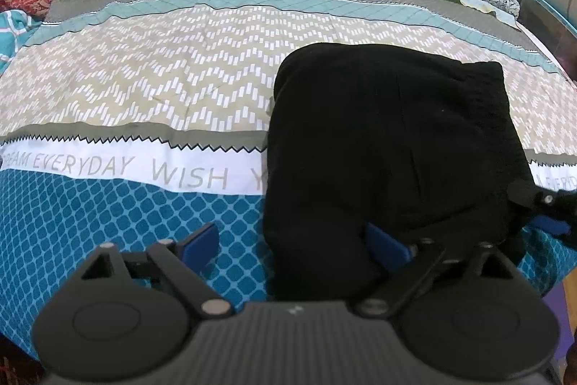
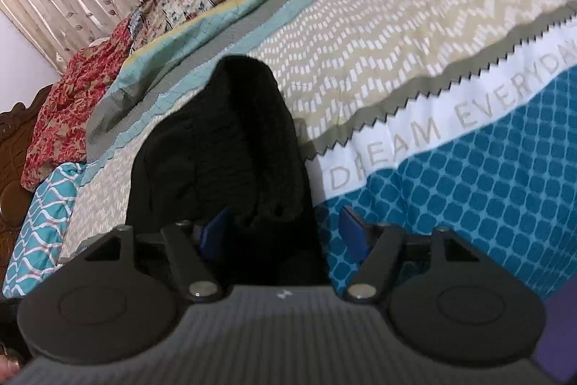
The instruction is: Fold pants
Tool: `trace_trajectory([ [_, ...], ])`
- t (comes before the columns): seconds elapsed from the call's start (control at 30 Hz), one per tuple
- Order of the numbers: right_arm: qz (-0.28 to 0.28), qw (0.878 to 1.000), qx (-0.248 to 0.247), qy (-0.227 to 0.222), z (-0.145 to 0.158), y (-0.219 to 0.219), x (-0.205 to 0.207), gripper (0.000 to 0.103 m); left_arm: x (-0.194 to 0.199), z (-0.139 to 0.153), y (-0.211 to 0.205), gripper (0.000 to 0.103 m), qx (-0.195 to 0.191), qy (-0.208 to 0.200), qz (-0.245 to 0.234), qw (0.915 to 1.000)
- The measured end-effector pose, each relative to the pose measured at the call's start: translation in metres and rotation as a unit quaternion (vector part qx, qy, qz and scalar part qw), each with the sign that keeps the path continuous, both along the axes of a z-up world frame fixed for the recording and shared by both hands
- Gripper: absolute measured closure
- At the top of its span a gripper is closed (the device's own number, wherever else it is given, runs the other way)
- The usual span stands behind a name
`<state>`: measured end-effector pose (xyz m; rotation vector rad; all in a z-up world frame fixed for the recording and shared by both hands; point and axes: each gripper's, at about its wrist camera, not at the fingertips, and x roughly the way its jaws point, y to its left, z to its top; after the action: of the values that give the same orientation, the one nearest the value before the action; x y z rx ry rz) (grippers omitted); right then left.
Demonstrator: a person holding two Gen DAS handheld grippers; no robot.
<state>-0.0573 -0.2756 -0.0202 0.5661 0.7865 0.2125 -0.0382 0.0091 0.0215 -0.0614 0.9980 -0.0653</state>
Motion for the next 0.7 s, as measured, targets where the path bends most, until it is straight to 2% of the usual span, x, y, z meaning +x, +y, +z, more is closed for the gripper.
trace_trajectory([
  [0.17,-0.001,1.0,-0.017,-0.023,0.007,0.005,-0.004,0.033,0.001,-0.001,0.001,0.007,0.004,0.0,0.001,1.0],
  [0.43,0.012,0.999,-0.012,-0.034,0.011,0.009,-0.009,0.033,0.001,-0.001,-0.001,0.005,0.017,-0.004,-0.003,0.9998],
  [0.6,0.029,0.998,-0.038,-0.044,0.013,0.021,-0.012,0.033,0.001,-0.001,-0.002,0.004,0.022,-0.005,-0.002,0.9998],
  [0.7,0.036,0.998,-0.048,-0.035,0.009,0.026,-0.011,0.033,0.001,-0.001,-0.002,0.004,0.024,-0.006,-0.002,0.9997],
])
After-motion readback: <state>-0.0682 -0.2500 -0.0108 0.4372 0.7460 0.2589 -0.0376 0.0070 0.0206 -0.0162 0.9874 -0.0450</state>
